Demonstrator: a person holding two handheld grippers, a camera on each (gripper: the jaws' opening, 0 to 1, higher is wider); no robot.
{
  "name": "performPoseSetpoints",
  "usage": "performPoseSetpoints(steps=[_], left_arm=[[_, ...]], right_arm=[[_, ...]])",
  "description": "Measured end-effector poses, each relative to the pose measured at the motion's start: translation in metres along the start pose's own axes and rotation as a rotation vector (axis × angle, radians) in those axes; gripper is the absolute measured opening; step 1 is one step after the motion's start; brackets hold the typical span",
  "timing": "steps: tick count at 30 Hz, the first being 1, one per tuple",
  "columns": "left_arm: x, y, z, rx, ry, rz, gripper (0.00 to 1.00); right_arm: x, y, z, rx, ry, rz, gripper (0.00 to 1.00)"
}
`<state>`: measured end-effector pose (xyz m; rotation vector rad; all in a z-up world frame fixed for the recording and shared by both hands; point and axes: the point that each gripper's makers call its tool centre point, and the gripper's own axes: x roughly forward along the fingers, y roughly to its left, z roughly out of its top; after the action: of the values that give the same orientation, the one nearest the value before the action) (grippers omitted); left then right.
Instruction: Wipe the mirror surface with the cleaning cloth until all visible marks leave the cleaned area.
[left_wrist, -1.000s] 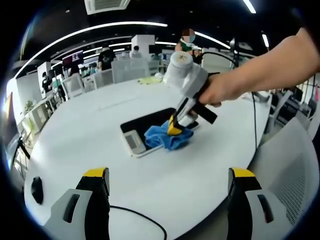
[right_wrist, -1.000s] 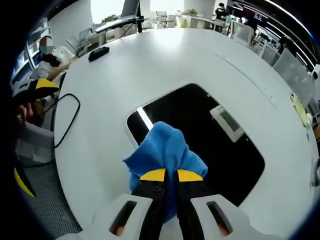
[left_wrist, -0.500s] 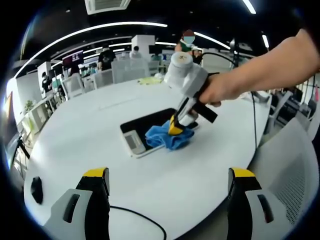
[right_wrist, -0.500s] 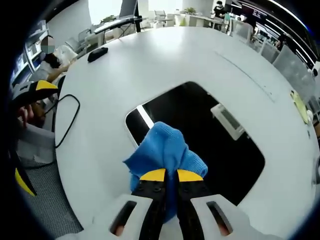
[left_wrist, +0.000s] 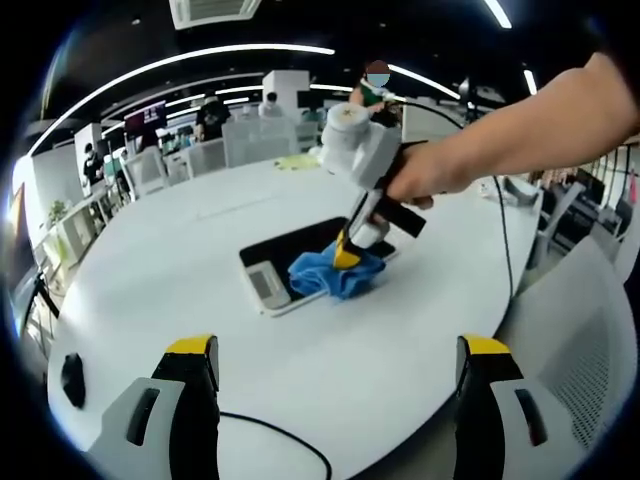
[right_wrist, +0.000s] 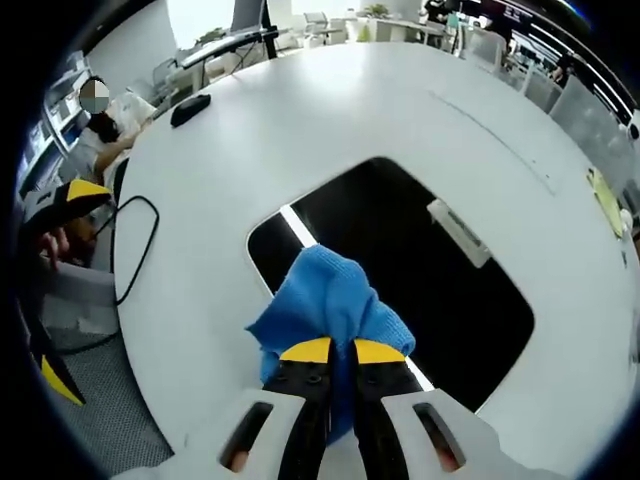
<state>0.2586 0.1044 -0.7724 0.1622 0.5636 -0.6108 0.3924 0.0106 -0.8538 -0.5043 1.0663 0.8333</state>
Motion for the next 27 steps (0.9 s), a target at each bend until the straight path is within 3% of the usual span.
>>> performPoseSetpoints(steps=[14, 22, 27], left_arm=[[0.000, 0.001, 0.001, -0.003, -0.004, 0.003, 0.99], [0.000, 0.001, 0.001, -0.002, -0.004, 0.001, 0.99], [0.000, 0.001, 0.000, -0.003, -0.004, 0.000, 0.99]], right_arm=[[0.003, -0.012, 0.009, 0.011, 0.012, 0.001, 0.02], [0.017, -0.035, 0.020, -0.001, 0.019, -0.012, 0.02], [0.018, -0.038, 0.024, -0.018, 0.024, -0.016, 0.02]])
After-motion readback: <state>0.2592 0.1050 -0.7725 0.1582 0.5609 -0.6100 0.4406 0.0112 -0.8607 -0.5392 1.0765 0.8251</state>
